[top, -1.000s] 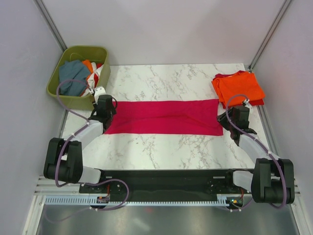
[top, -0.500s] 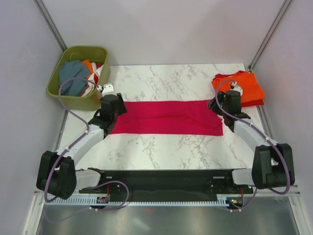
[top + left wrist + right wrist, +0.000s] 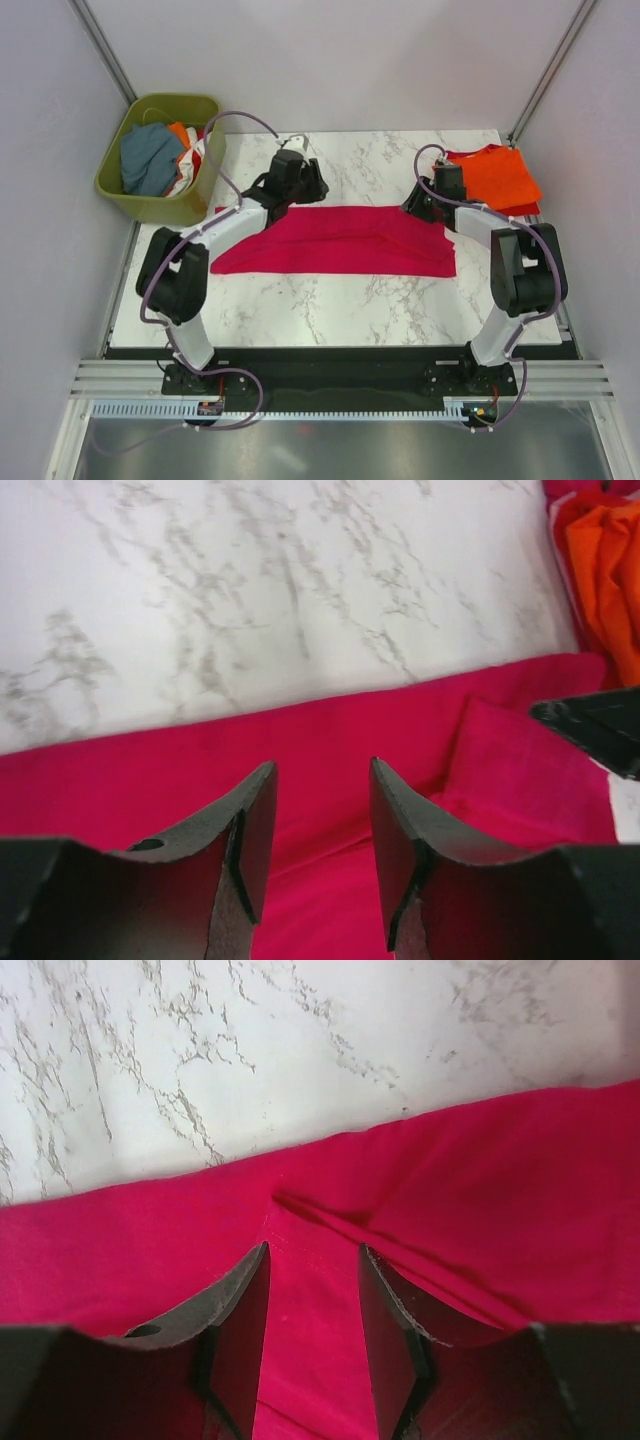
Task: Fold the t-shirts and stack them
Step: Fold the tshirt
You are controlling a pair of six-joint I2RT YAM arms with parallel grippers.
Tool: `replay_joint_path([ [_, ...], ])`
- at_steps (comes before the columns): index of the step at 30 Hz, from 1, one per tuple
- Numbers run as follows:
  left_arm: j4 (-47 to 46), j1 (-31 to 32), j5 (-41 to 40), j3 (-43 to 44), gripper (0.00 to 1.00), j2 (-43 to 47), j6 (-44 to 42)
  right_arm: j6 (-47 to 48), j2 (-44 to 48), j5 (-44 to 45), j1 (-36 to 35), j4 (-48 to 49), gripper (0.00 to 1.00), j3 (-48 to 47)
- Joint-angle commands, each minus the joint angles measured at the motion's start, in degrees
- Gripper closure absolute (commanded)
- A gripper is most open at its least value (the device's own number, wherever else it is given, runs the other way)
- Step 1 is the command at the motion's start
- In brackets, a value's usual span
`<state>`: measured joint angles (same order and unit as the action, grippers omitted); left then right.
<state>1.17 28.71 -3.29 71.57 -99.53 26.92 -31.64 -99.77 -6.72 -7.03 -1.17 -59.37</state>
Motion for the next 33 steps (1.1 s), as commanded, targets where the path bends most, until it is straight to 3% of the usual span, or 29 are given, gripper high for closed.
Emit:
replay_joint_path([
  [1,0.3,3.5,6.3,9.1,0.51,-5.4,3.3,1.4,-3.5,-4.1,-0.4,-0.1,0.52,-4.3],
  [5,0.6,6.1,13.0,16.7,0.56,-14.3,5.2,1.6,-6.3,-5.6,-0.5,-0.1,0.51,-5.8],
  [9,0.4,6.7,15.2,19.0,0.57,-20.4,7.1,2.0,-7.9,-5.8,-0.5,0.0,0.50,-6.3],
  [19,-0.1,6.7,21.8,20.6,0.62,-28.2,9.4,2.5,-10.5,-6.3,-1.4,-0.1,0.49,-7.5],
  [33,5.5,6.0,22.2,23.0,0.66,-32.7,12.2,5.4,-10.2,-1.6,-3.6,-6.5,0.57,-9.5],
])
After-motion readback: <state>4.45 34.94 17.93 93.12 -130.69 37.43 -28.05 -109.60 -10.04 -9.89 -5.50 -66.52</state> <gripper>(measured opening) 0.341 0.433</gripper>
